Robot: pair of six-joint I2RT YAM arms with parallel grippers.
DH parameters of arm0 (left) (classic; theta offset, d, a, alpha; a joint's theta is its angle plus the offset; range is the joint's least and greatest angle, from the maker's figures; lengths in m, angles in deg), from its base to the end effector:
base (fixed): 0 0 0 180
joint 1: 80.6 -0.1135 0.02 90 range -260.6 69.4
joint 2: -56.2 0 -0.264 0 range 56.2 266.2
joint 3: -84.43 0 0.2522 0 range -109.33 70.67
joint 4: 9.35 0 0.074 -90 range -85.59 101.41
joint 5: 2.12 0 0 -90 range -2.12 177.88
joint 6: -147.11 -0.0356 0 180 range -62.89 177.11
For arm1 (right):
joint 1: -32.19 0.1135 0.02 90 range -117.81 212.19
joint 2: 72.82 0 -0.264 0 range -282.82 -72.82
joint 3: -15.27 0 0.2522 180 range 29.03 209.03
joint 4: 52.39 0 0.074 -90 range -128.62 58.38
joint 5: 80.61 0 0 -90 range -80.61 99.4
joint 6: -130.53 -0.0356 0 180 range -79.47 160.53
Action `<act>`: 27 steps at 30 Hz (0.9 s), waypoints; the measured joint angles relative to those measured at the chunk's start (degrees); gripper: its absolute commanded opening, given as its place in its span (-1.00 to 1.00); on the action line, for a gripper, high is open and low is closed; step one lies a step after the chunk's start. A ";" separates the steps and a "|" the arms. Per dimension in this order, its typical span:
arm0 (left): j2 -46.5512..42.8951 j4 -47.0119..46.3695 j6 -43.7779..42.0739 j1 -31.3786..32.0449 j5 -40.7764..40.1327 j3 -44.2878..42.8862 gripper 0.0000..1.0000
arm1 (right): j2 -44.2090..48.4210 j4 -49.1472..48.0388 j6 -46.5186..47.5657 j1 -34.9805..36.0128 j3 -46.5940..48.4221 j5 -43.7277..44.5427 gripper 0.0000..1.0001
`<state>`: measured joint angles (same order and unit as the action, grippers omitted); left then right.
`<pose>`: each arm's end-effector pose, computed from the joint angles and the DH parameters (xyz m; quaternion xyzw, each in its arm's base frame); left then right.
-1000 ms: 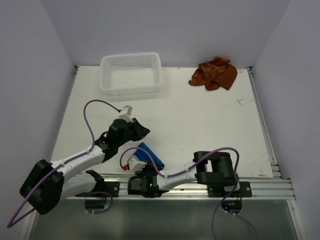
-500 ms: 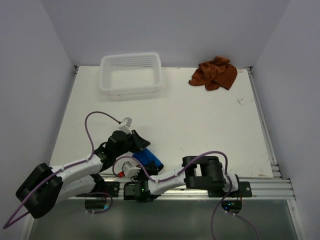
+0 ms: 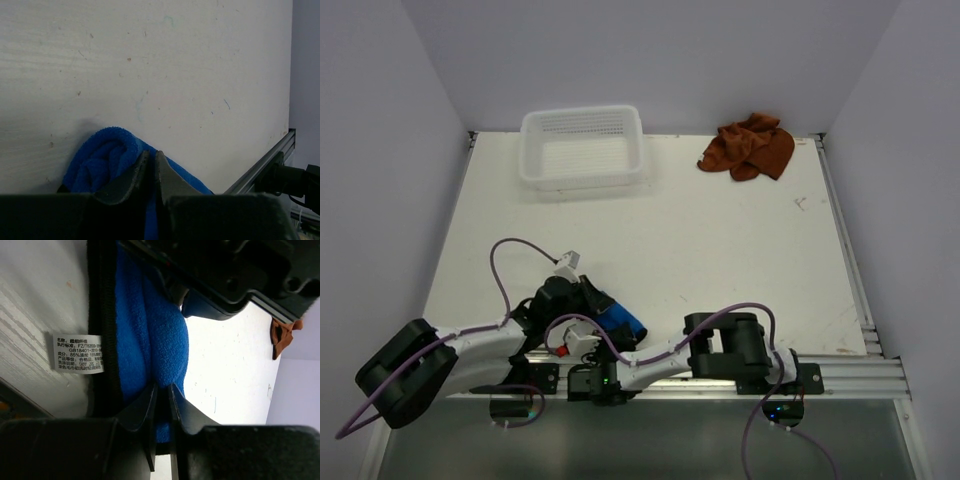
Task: Roll the towels
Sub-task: Roll the towel
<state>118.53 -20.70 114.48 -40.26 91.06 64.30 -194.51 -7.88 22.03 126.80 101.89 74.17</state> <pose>0.1346 -0.1169 0.1217 -0.1152 0.8618 -0.3874 0.3065 0.0015 0.3826 0.1055 -0.4801 0.6922 -0.2300 0.4874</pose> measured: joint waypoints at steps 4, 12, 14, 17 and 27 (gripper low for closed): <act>-0.87 -2.32 0.87 0.26 -0.48 1.95 -0.73 | 1.62 -1.31 -0.42 0.00 -1.22 -1.51 -0.58; 0.48 -3.93 1.84 0.33 -0.63 2.32 -0.74 | 6.38 -4.79 -1.73 0.00 -4.42 -6.19 -0.32; 1.09 -4.50 1.95 0.33 -0.63 2.32 -0.74 | 8.00 -5.55 -2.25 0.00 -5.55 -7.28 -0.24; 1.60 -5.20 2.08 0.33 -0.66 2.32 -0.74 | 10.19 -5.64 -3.32 0.00 -6.56 -8.15 -0.14; 1.75 -5.38 2.08 0.33 -0.70 2.32 -0.74 | 19.96 -8.24 -4.52 -0.44 -11.54 -12.98 -0.08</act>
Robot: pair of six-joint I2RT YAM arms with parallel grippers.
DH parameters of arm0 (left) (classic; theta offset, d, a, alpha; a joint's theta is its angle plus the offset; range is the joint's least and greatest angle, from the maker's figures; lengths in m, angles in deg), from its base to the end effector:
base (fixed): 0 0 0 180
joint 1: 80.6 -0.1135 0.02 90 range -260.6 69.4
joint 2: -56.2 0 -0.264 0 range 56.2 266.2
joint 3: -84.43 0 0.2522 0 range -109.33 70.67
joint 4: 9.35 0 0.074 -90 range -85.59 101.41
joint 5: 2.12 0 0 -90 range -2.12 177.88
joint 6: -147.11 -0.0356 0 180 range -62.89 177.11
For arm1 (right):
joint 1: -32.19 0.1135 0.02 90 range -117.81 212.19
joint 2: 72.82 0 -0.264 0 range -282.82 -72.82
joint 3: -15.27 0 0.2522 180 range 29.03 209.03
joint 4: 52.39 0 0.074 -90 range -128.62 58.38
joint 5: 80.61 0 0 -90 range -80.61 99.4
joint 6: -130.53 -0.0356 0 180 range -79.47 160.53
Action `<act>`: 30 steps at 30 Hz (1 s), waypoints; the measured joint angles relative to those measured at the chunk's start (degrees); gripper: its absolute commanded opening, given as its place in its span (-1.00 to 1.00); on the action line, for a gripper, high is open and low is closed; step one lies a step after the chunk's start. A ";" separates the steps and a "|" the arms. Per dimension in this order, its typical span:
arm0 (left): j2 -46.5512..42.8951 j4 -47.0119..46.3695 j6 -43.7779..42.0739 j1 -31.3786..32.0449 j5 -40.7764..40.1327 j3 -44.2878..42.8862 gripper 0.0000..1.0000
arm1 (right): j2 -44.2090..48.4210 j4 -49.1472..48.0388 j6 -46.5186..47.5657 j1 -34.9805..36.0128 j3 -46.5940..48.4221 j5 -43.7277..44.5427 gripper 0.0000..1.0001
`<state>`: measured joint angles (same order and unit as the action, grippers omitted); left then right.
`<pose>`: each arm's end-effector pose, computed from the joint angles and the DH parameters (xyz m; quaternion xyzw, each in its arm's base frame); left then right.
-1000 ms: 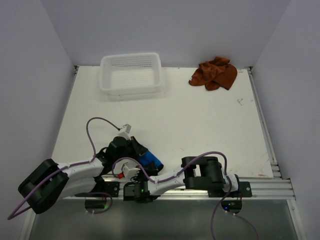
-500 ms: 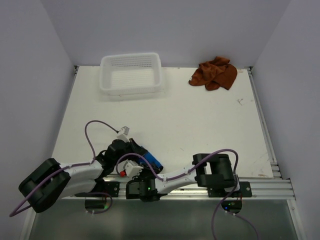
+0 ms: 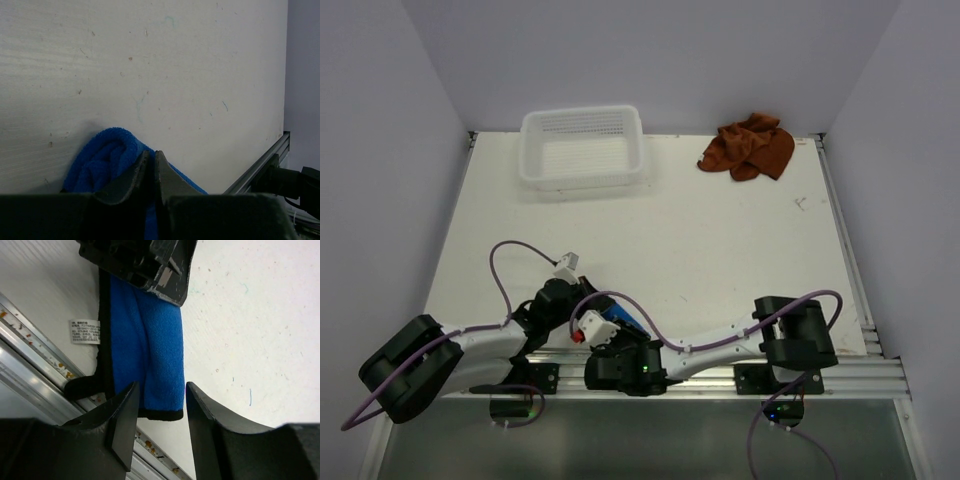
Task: Roll the towels
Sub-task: Roll the towel
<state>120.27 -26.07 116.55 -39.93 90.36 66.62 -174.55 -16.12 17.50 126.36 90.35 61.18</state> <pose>0.1312 -0.1147 0.1147 -0.1301 0.8540 -0.3979 0.3088 0.0030 0.3439 0.1734 -0.4256 0.7709 -0.0414 0.4721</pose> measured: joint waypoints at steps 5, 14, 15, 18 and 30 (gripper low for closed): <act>0.00 0.00 0.00 0.00 0.00 0.00 -0.74 | 5.97 -3.37 -0.11 -0.15 -3.98 -2.75 -0.08; 0.00 -0.02 0.00 0.00 -0.02 0.02 -0.74 | 18.51 -13.31 -3.17 -6.62 -14.01 -14.86 -0.20; 0.00 -0.02 0.00 0.00 -0.02 0.00 -0.74 | 19.85 -15.06 -4.11 -9.07 -15.91 -17.75 -0.22; -0.11 0.00 0.00 0.02 -0.02 0.02 -0.74 | 22.25 -20.22 -7.21 -16.74 -21.03 -26.77 -0.28; -1.88 1.05 0.02 0.04 -0.70 0.22 -0.75 | 17.75 -30.29 -13.90 -27.10 -23.98 -46.25 -0.25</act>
<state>118.39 -25.02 116.58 -39.89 89.66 66.84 -156.80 -46.42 3.60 99.26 66.37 14.94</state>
